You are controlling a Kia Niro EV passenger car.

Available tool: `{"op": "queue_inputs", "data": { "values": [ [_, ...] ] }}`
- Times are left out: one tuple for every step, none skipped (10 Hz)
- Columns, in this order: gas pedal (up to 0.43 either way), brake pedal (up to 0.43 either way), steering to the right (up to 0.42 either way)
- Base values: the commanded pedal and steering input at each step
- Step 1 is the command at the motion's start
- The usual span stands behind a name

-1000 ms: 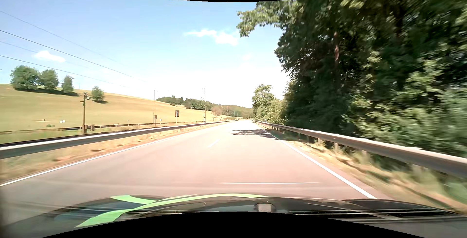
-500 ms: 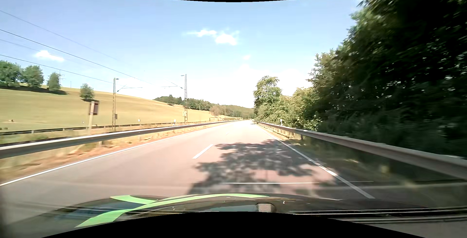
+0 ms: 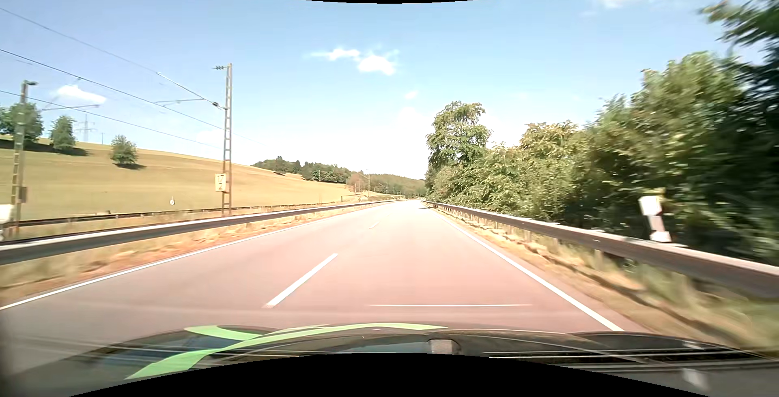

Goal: Follow the waypoints while adhering to traffic rules and regulations

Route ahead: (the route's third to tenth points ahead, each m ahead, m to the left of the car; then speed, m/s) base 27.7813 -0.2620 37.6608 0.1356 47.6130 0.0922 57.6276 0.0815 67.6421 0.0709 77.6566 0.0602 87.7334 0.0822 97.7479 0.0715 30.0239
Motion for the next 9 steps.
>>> {"op": "queue_inputs", "data": {
  "values": [
    [0.339, 0.000, -0.003],
    [0.319, 0.000, -0.003],
    [0.311, 0.000, -0.003],
    [0.311, 0.000, -0.003],
    [0.319, 0.000, -0.003],
    [0.331, 0.000, -0.003],
    [0.339, 0.000, -0.003],
    [0.339, 0.000, -0.003],
    [0.350, 0.000, -0.003]
  ]
}}
